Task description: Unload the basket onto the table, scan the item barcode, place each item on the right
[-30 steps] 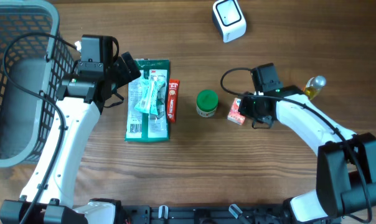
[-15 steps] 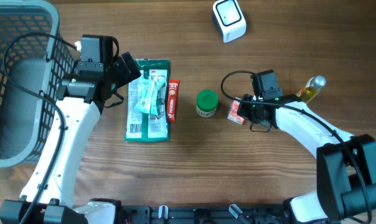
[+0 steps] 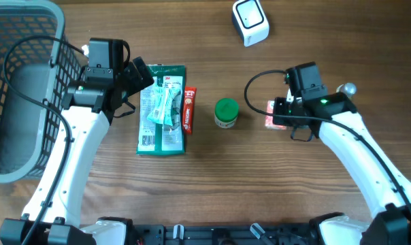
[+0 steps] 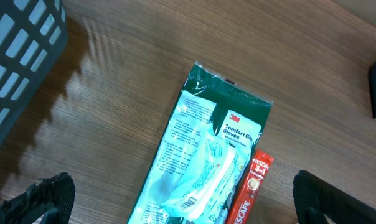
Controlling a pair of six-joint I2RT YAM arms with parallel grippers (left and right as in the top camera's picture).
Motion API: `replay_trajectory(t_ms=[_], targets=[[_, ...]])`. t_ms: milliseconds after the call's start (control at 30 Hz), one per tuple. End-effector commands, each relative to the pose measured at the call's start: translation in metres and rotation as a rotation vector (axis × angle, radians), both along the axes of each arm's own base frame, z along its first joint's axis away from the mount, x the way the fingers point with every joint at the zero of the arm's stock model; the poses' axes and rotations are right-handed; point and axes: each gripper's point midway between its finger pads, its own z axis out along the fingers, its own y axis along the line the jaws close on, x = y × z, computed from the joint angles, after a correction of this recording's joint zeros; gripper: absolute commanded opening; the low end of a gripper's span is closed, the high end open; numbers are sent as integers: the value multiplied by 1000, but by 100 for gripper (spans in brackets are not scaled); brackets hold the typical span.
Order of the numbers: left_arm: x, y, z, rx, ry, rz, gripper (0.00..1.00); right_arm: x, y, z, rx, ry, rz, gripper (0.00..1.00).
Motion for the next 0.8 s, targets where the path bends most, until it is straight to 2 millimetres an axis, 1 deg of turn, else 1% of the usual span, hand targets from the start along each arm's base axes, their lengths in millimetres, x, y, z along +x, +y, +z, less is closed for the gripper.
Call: replay_trajectory(t_ms=[0, 67, 133, 233, 300, 333, 400, 533, 633, 767], targets=[[2, 2, 6, 4, -16, 6, 100, -1, -22, 8, -204, -23, 31, 4], [2, 2, 6, 4, -16, 6, 100, -4, -26, 12, -310, -36, 47, 4], [2, 2, 6, 4, -16, 6, 100, -7, -23, 19, -427, -66, 85, 4], [2, 2, 6, 4, -16, 6, 100, -12, -4, 26, -546, -114, 173, 4], [2, 2, 6, 4, -16, 6, 100, -17, 8, 25, -599, -120, 229, 4], [2, 2, 6, 4, -16, 6, 100, -22, 15, 19, -628, -105, 272, 4], [2, 2, 6, 4, -16, 6, 100, -26, 27, 9, -681, -88, 331, 4], [2, 2, 6, 4, -16, 6, 100, -22, 34, -6, -874, -93, 401, 4], [2, 2, 6, 4, -16, 6, 100, -21, 46, -19, -930, -104, 447, 4], [2, 2, 6, 4, -16, 6, 100, -21, 61, -37, -945, -115, 473, 4]])
